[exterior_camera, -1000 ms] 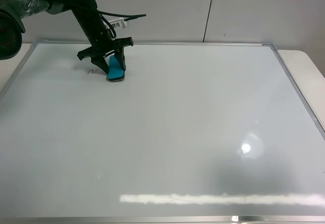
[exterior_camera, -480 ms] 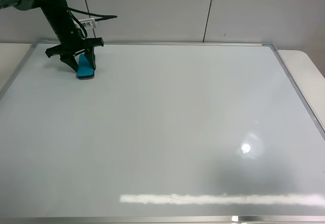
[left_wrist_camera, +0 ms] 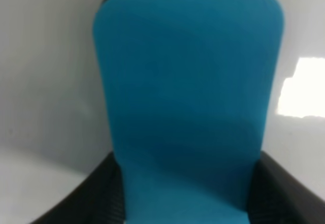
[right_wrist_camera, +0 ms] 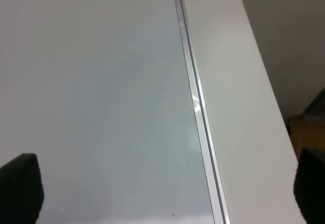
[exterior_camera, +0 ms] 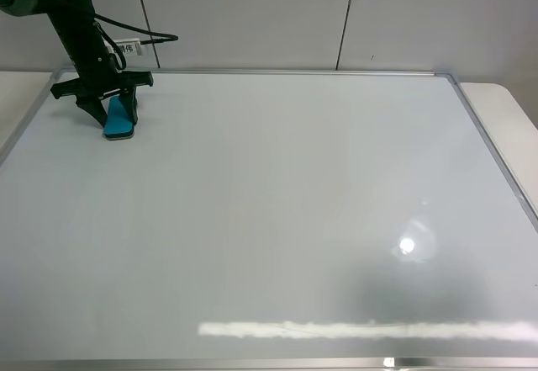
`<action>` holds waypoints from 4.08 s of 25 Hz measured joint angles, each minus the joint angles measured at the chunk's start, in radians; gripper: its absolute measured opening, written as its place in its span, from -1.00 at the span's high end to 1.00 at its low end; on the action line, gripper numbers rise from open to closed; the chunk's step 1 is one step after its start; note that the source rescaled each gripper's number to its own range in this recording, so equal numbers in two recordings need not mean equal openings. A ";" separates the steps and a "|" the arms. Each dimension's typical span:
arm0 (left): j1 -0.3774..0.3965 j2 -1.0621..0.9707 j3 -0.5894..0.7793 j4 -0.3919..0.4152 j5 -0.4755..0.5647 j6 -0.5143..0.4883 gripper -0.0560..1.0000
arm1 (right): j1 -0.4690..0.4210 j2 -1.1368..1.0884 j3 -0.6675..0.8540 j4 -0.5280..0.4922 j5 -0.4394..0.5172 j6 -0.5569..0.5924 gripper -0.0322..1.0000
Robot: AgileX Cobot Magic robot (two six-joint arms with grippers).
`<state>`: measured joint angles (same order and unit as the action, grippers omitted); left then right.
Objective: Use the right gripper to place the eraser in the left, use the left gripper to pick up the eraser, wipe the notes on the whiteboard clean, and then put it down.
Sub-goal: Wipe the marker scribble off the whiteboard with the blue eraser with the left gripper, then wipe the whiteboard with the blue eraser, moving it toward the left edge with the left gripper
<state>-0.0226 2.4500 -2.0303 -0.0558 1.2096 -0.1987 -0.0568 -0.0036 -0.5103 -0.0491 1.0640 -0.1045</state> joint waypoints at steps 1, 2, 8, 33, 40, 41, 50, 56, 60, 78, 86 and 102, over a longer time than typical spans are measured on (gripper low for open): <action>-0.006 0.000 0.001 0.005 -0.001 0.000 0.78 | 0.000 0.000 0.000 0.000 0.000 0.000 -0.98; -0.012 0.000 0.001 0.013 -0.001 0.000 0.78 | 0.000 0.000 0.000 0.000 0.000 0.000 -0.98; -0.073 0.000 0.002 0.021 0.010 -0.006 0.78 | 0.000 0.000 0.000 0.000 0.000 0.000 -0.98; -0.223 0.042 -0.114 -0.087 0.011 -0.010 0.78 | 0.000 0.000 0.000 0.000 0.000 0.000 -0.98; -0.219 0.103 -0.230 -0.099 0.011 -0.007 0.78 | 0.000 0.000 0.000 0.000 0.000 0.000 -0.98; -0.214 0.107 -0.235 -0.100 0.011 -0.007 0.78 | 0.000 0.000 0.000 0.000 0.000 0.000 -0.98; -0.104 0.113 -0.245 -0.075 0.009 -0.007 0.78 | 0.000 0.000 0.000 0.000 0.000 0.000 -0.98; -0.020 0.105 -0.238 -0.072 0.008 -0.007 0.78 | 0.000 0.000 0.000 0.000 0.000 0.000 -0.98; 0.034 0.063 -0.144 -0.071 -0.002 0.017 0.78 | 0.000 0.000 0.000 0.000 0.000 0.000 -0.98; 0.091 -0.212 0.340 0.066 -0.004 0.031 0.78 | 0.000 0.000 0.000 0.000 0.000 0.000 -0.98; 0.073 -0.510 0.531 0.065 -0.003 0.031 0.78 | 0.000 0.000 0.000 0.000 0.000 0.000 -0.98; 0.020 -0.932 1.123 -0.027 -0.292 0.031 0.78 | 0.000 0.000 0.000 0.000 0.000 0.000 -0.98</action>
<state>-0.0027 1.5182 -0.9077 -0.0828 0.9177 -0.1676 -0.0568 -0.0036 -0.5103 -0.0491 1.0640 -0.1045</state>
